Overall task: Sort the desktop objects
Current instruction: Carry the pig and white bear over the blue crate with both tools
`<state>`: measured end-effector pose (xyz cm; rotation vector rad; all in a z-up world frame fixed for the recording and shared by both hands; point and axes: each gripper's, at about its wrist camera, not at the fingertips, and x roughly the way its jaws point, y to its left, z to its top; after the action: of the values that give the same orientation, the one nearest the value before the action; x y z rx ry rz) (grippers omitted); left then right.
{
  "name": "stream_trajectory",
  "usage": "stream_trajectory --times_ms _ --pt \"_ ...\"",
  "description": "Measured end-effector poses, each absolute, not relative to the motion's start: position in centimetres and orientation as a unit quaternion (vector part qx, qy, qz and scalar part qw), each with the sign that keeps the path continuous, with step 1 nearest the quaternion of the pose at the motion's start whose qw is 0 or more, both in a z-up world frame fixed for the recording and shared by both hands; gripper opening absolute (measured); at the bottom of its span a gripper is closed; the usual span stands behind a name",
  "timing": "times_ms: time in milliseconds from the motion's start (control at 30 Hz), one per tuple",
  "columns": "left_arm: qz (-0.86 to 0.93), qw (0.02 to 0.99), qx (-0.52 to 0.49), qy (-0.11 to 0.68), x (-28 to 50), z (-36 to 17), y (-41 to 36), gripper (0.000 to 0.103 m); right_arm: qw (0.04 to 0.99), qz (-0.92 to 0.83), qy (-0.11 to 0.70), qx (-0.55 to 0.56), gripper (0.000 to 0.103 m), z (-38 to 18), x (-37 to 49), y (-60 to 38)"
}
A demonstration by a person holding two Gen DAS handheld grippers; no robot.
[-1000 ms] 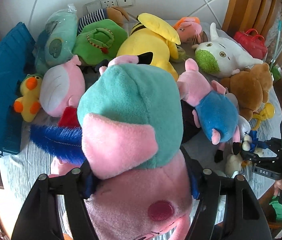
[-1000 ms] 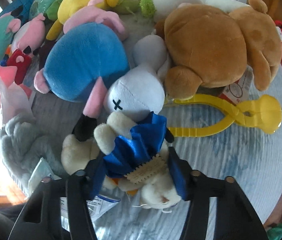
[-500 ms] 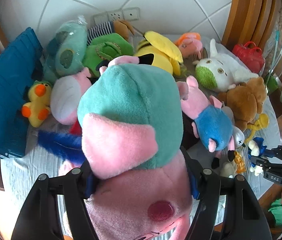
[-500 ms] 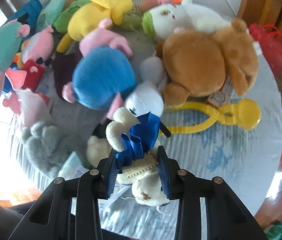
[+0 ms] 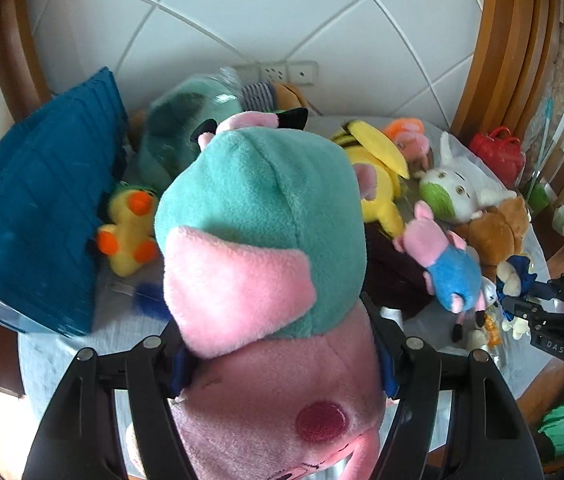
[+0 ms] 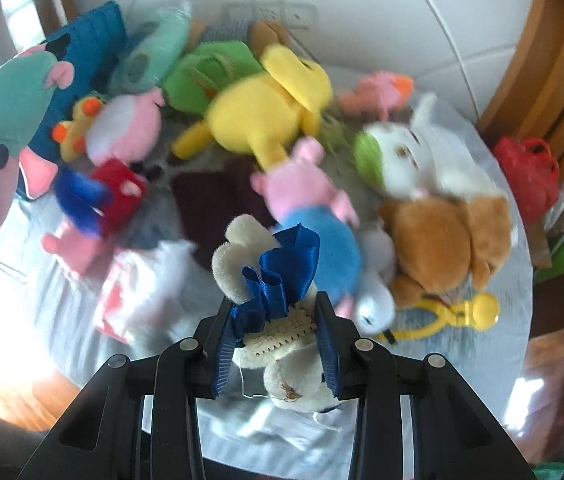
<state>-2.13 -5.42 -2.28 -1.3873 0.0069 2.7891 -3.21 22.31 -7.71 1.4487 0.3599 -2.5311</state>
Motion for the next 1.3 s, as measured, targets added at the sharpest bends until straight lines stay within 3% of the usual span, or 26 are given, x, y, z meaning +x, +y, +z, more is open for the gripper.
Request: stream_trajectory --times_ms 333,933,1300 --pt "0.913 -0.023 -0.406 -0.003 -0.9 2.3 -15.9 0.069 0.149 -0.879 0.139 0.431 0.035 -2.9 -3.4 8.6" --pt "0.926 -0.188 -0.325 -0.04 3.3 12.2 -29.6 0.069 0.351 -0.857 0.213 0.312 0.035 5.1 -6.2 -12.4" --pt "0.932 -0.193 -0.303 -0.035 2.7 13.4 -40.5 0.069 0.383 -0.858 0.219 0.263 0.035 8.6 -6.4 -27.8"
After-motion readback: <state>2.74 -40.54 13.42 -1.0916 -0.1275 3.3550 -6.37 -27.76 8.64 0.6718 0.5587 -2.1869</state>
